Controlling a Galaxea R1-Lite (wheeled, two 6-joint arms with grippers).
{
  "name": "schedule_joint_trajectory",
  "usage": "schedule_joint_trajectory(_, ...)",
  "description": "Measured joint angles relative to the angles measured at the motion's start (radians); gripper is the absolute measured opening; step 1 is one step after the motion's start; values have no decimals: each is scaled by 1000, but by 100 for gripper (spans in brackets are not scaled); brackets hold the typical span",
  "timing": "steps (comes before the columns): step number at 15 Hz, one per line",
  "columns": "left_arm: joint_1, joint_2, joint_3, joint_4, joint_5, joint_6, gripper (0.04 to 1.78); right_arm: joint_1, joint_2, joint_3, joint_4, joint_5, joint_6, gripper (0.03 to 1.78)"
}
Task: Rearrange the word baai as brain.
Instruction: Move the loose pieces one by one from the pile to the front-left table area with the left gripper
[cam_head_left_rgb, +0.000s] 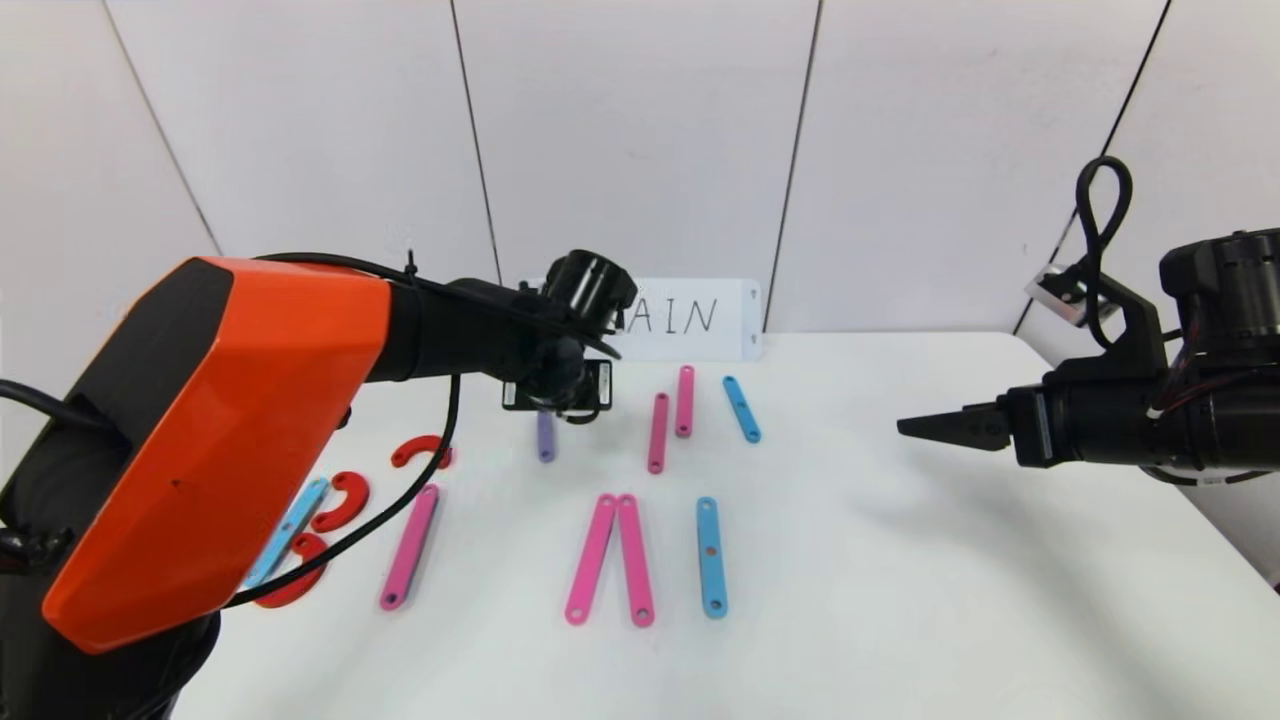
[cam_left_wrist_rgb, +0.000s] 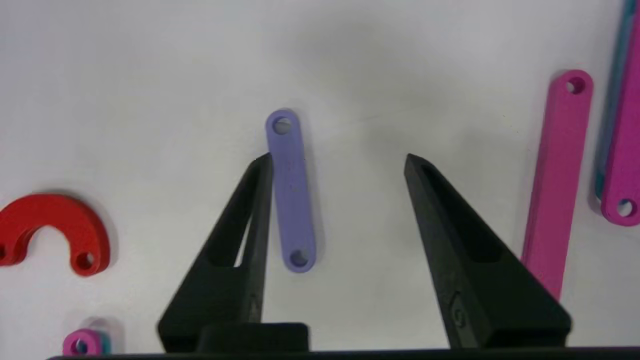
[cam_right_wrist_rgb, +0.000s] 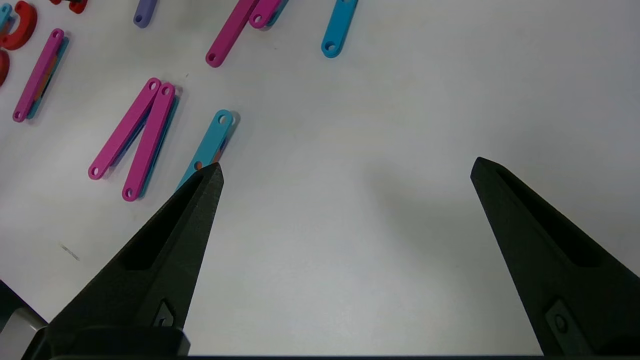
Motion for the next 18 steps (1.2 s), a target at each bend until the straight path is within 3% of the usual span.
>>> schedule_joint_trajectory(3,19,-21,-15,147,32,-165,146,1,0,1,0,0,0,174)
schedule_joint_trajectory(6,64,-42,-29,248,35,-331,168,1,2,1,0,0,0,174)
schedule_joint_trajectory(12,167,-73,-31,273,17,-425,171,2,2,1,0,0,0,174)
schedule_joint_trajectory(18,228,-62,-33,311,-66,-489,171,3,4,1,0,0,0,174)
